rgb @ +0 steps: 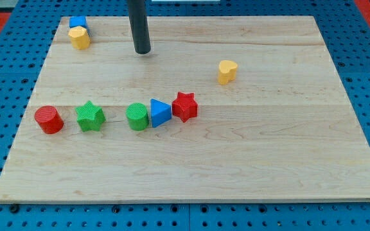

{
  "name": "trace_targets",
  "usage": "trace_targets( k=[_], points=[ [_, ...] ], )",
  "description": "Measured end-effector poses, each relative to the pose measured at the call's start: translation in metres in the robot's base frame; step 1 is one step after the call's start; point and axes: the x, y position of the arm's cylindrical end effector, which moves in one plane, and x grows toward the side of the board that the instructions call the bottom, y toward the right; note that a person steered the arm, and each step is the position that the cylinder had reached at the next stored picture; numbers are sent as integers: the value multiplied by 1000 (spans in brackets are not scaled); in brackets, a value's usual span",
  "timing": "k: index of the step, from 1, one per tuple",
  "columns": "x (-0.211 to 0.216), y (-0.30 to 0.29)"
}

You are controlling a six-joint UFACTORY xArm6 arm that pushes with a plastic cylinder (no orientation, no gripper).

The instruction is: Move the yellow heart towards the center left

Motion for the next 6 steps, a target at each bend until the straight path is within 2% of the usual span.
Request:
trace_targets(
  k=[1,2,3,4,5,6],
  points=[
    [-3,10],
    [-10,92],
    [-11,219],
    [46,254],
    [67,175],
    [68,79]
  ],
)
